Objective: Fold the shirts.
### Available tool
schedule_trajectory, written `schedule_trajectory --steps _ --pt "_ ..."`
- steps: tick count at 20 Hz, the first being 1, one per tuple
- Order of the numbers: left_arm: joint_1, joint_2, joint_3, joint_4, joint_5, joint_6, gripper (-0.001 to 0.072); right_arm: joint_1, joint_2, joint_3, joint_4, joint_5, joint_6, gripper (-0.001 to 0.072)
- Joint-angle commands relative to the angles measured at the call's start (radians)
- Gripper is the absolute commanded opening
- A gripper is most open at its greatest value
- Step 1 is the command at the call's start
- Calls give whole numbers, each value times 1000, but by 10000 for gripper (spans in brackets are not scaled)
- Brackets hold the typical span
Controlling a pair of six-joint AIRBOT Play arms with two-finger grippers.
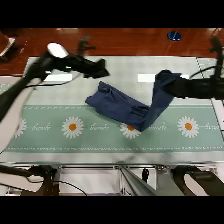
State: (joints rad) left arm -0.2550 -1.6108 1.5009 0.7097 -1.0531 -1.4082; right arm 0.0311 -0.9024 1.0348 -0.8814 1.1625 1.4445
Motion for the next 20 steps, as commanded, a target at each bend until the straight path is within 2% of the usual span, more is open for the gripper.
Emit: schedule_trajectory --steps 1,6,8,11,12,14,17,20 --pt "206 308 -238 60 0 71 21 192 -214 106 21 -121 5 27" --pt "263 673 -639 60 113 98 21 380 -581 365 46 -169 14 27" --pt "244 747 -763 58 138 96 21 422 -703 460 46 -171 23 27" --pt "208 762 -875 57 156 95 21 453 -841 557 53 -180 54 27" --pt "193 762 -903 57 176 95 21 457 -873 572 72 -194 59 67" --pt "168 761 -949 57 225 95 21 458 -915 585 140 -174 56 412" --pt "163 748 -971 51 260 94 22 414 -880 586 140 -84 40 411" --pt "163 747 -970 50 266 93 22 263 -740 586 117 67 34 411"
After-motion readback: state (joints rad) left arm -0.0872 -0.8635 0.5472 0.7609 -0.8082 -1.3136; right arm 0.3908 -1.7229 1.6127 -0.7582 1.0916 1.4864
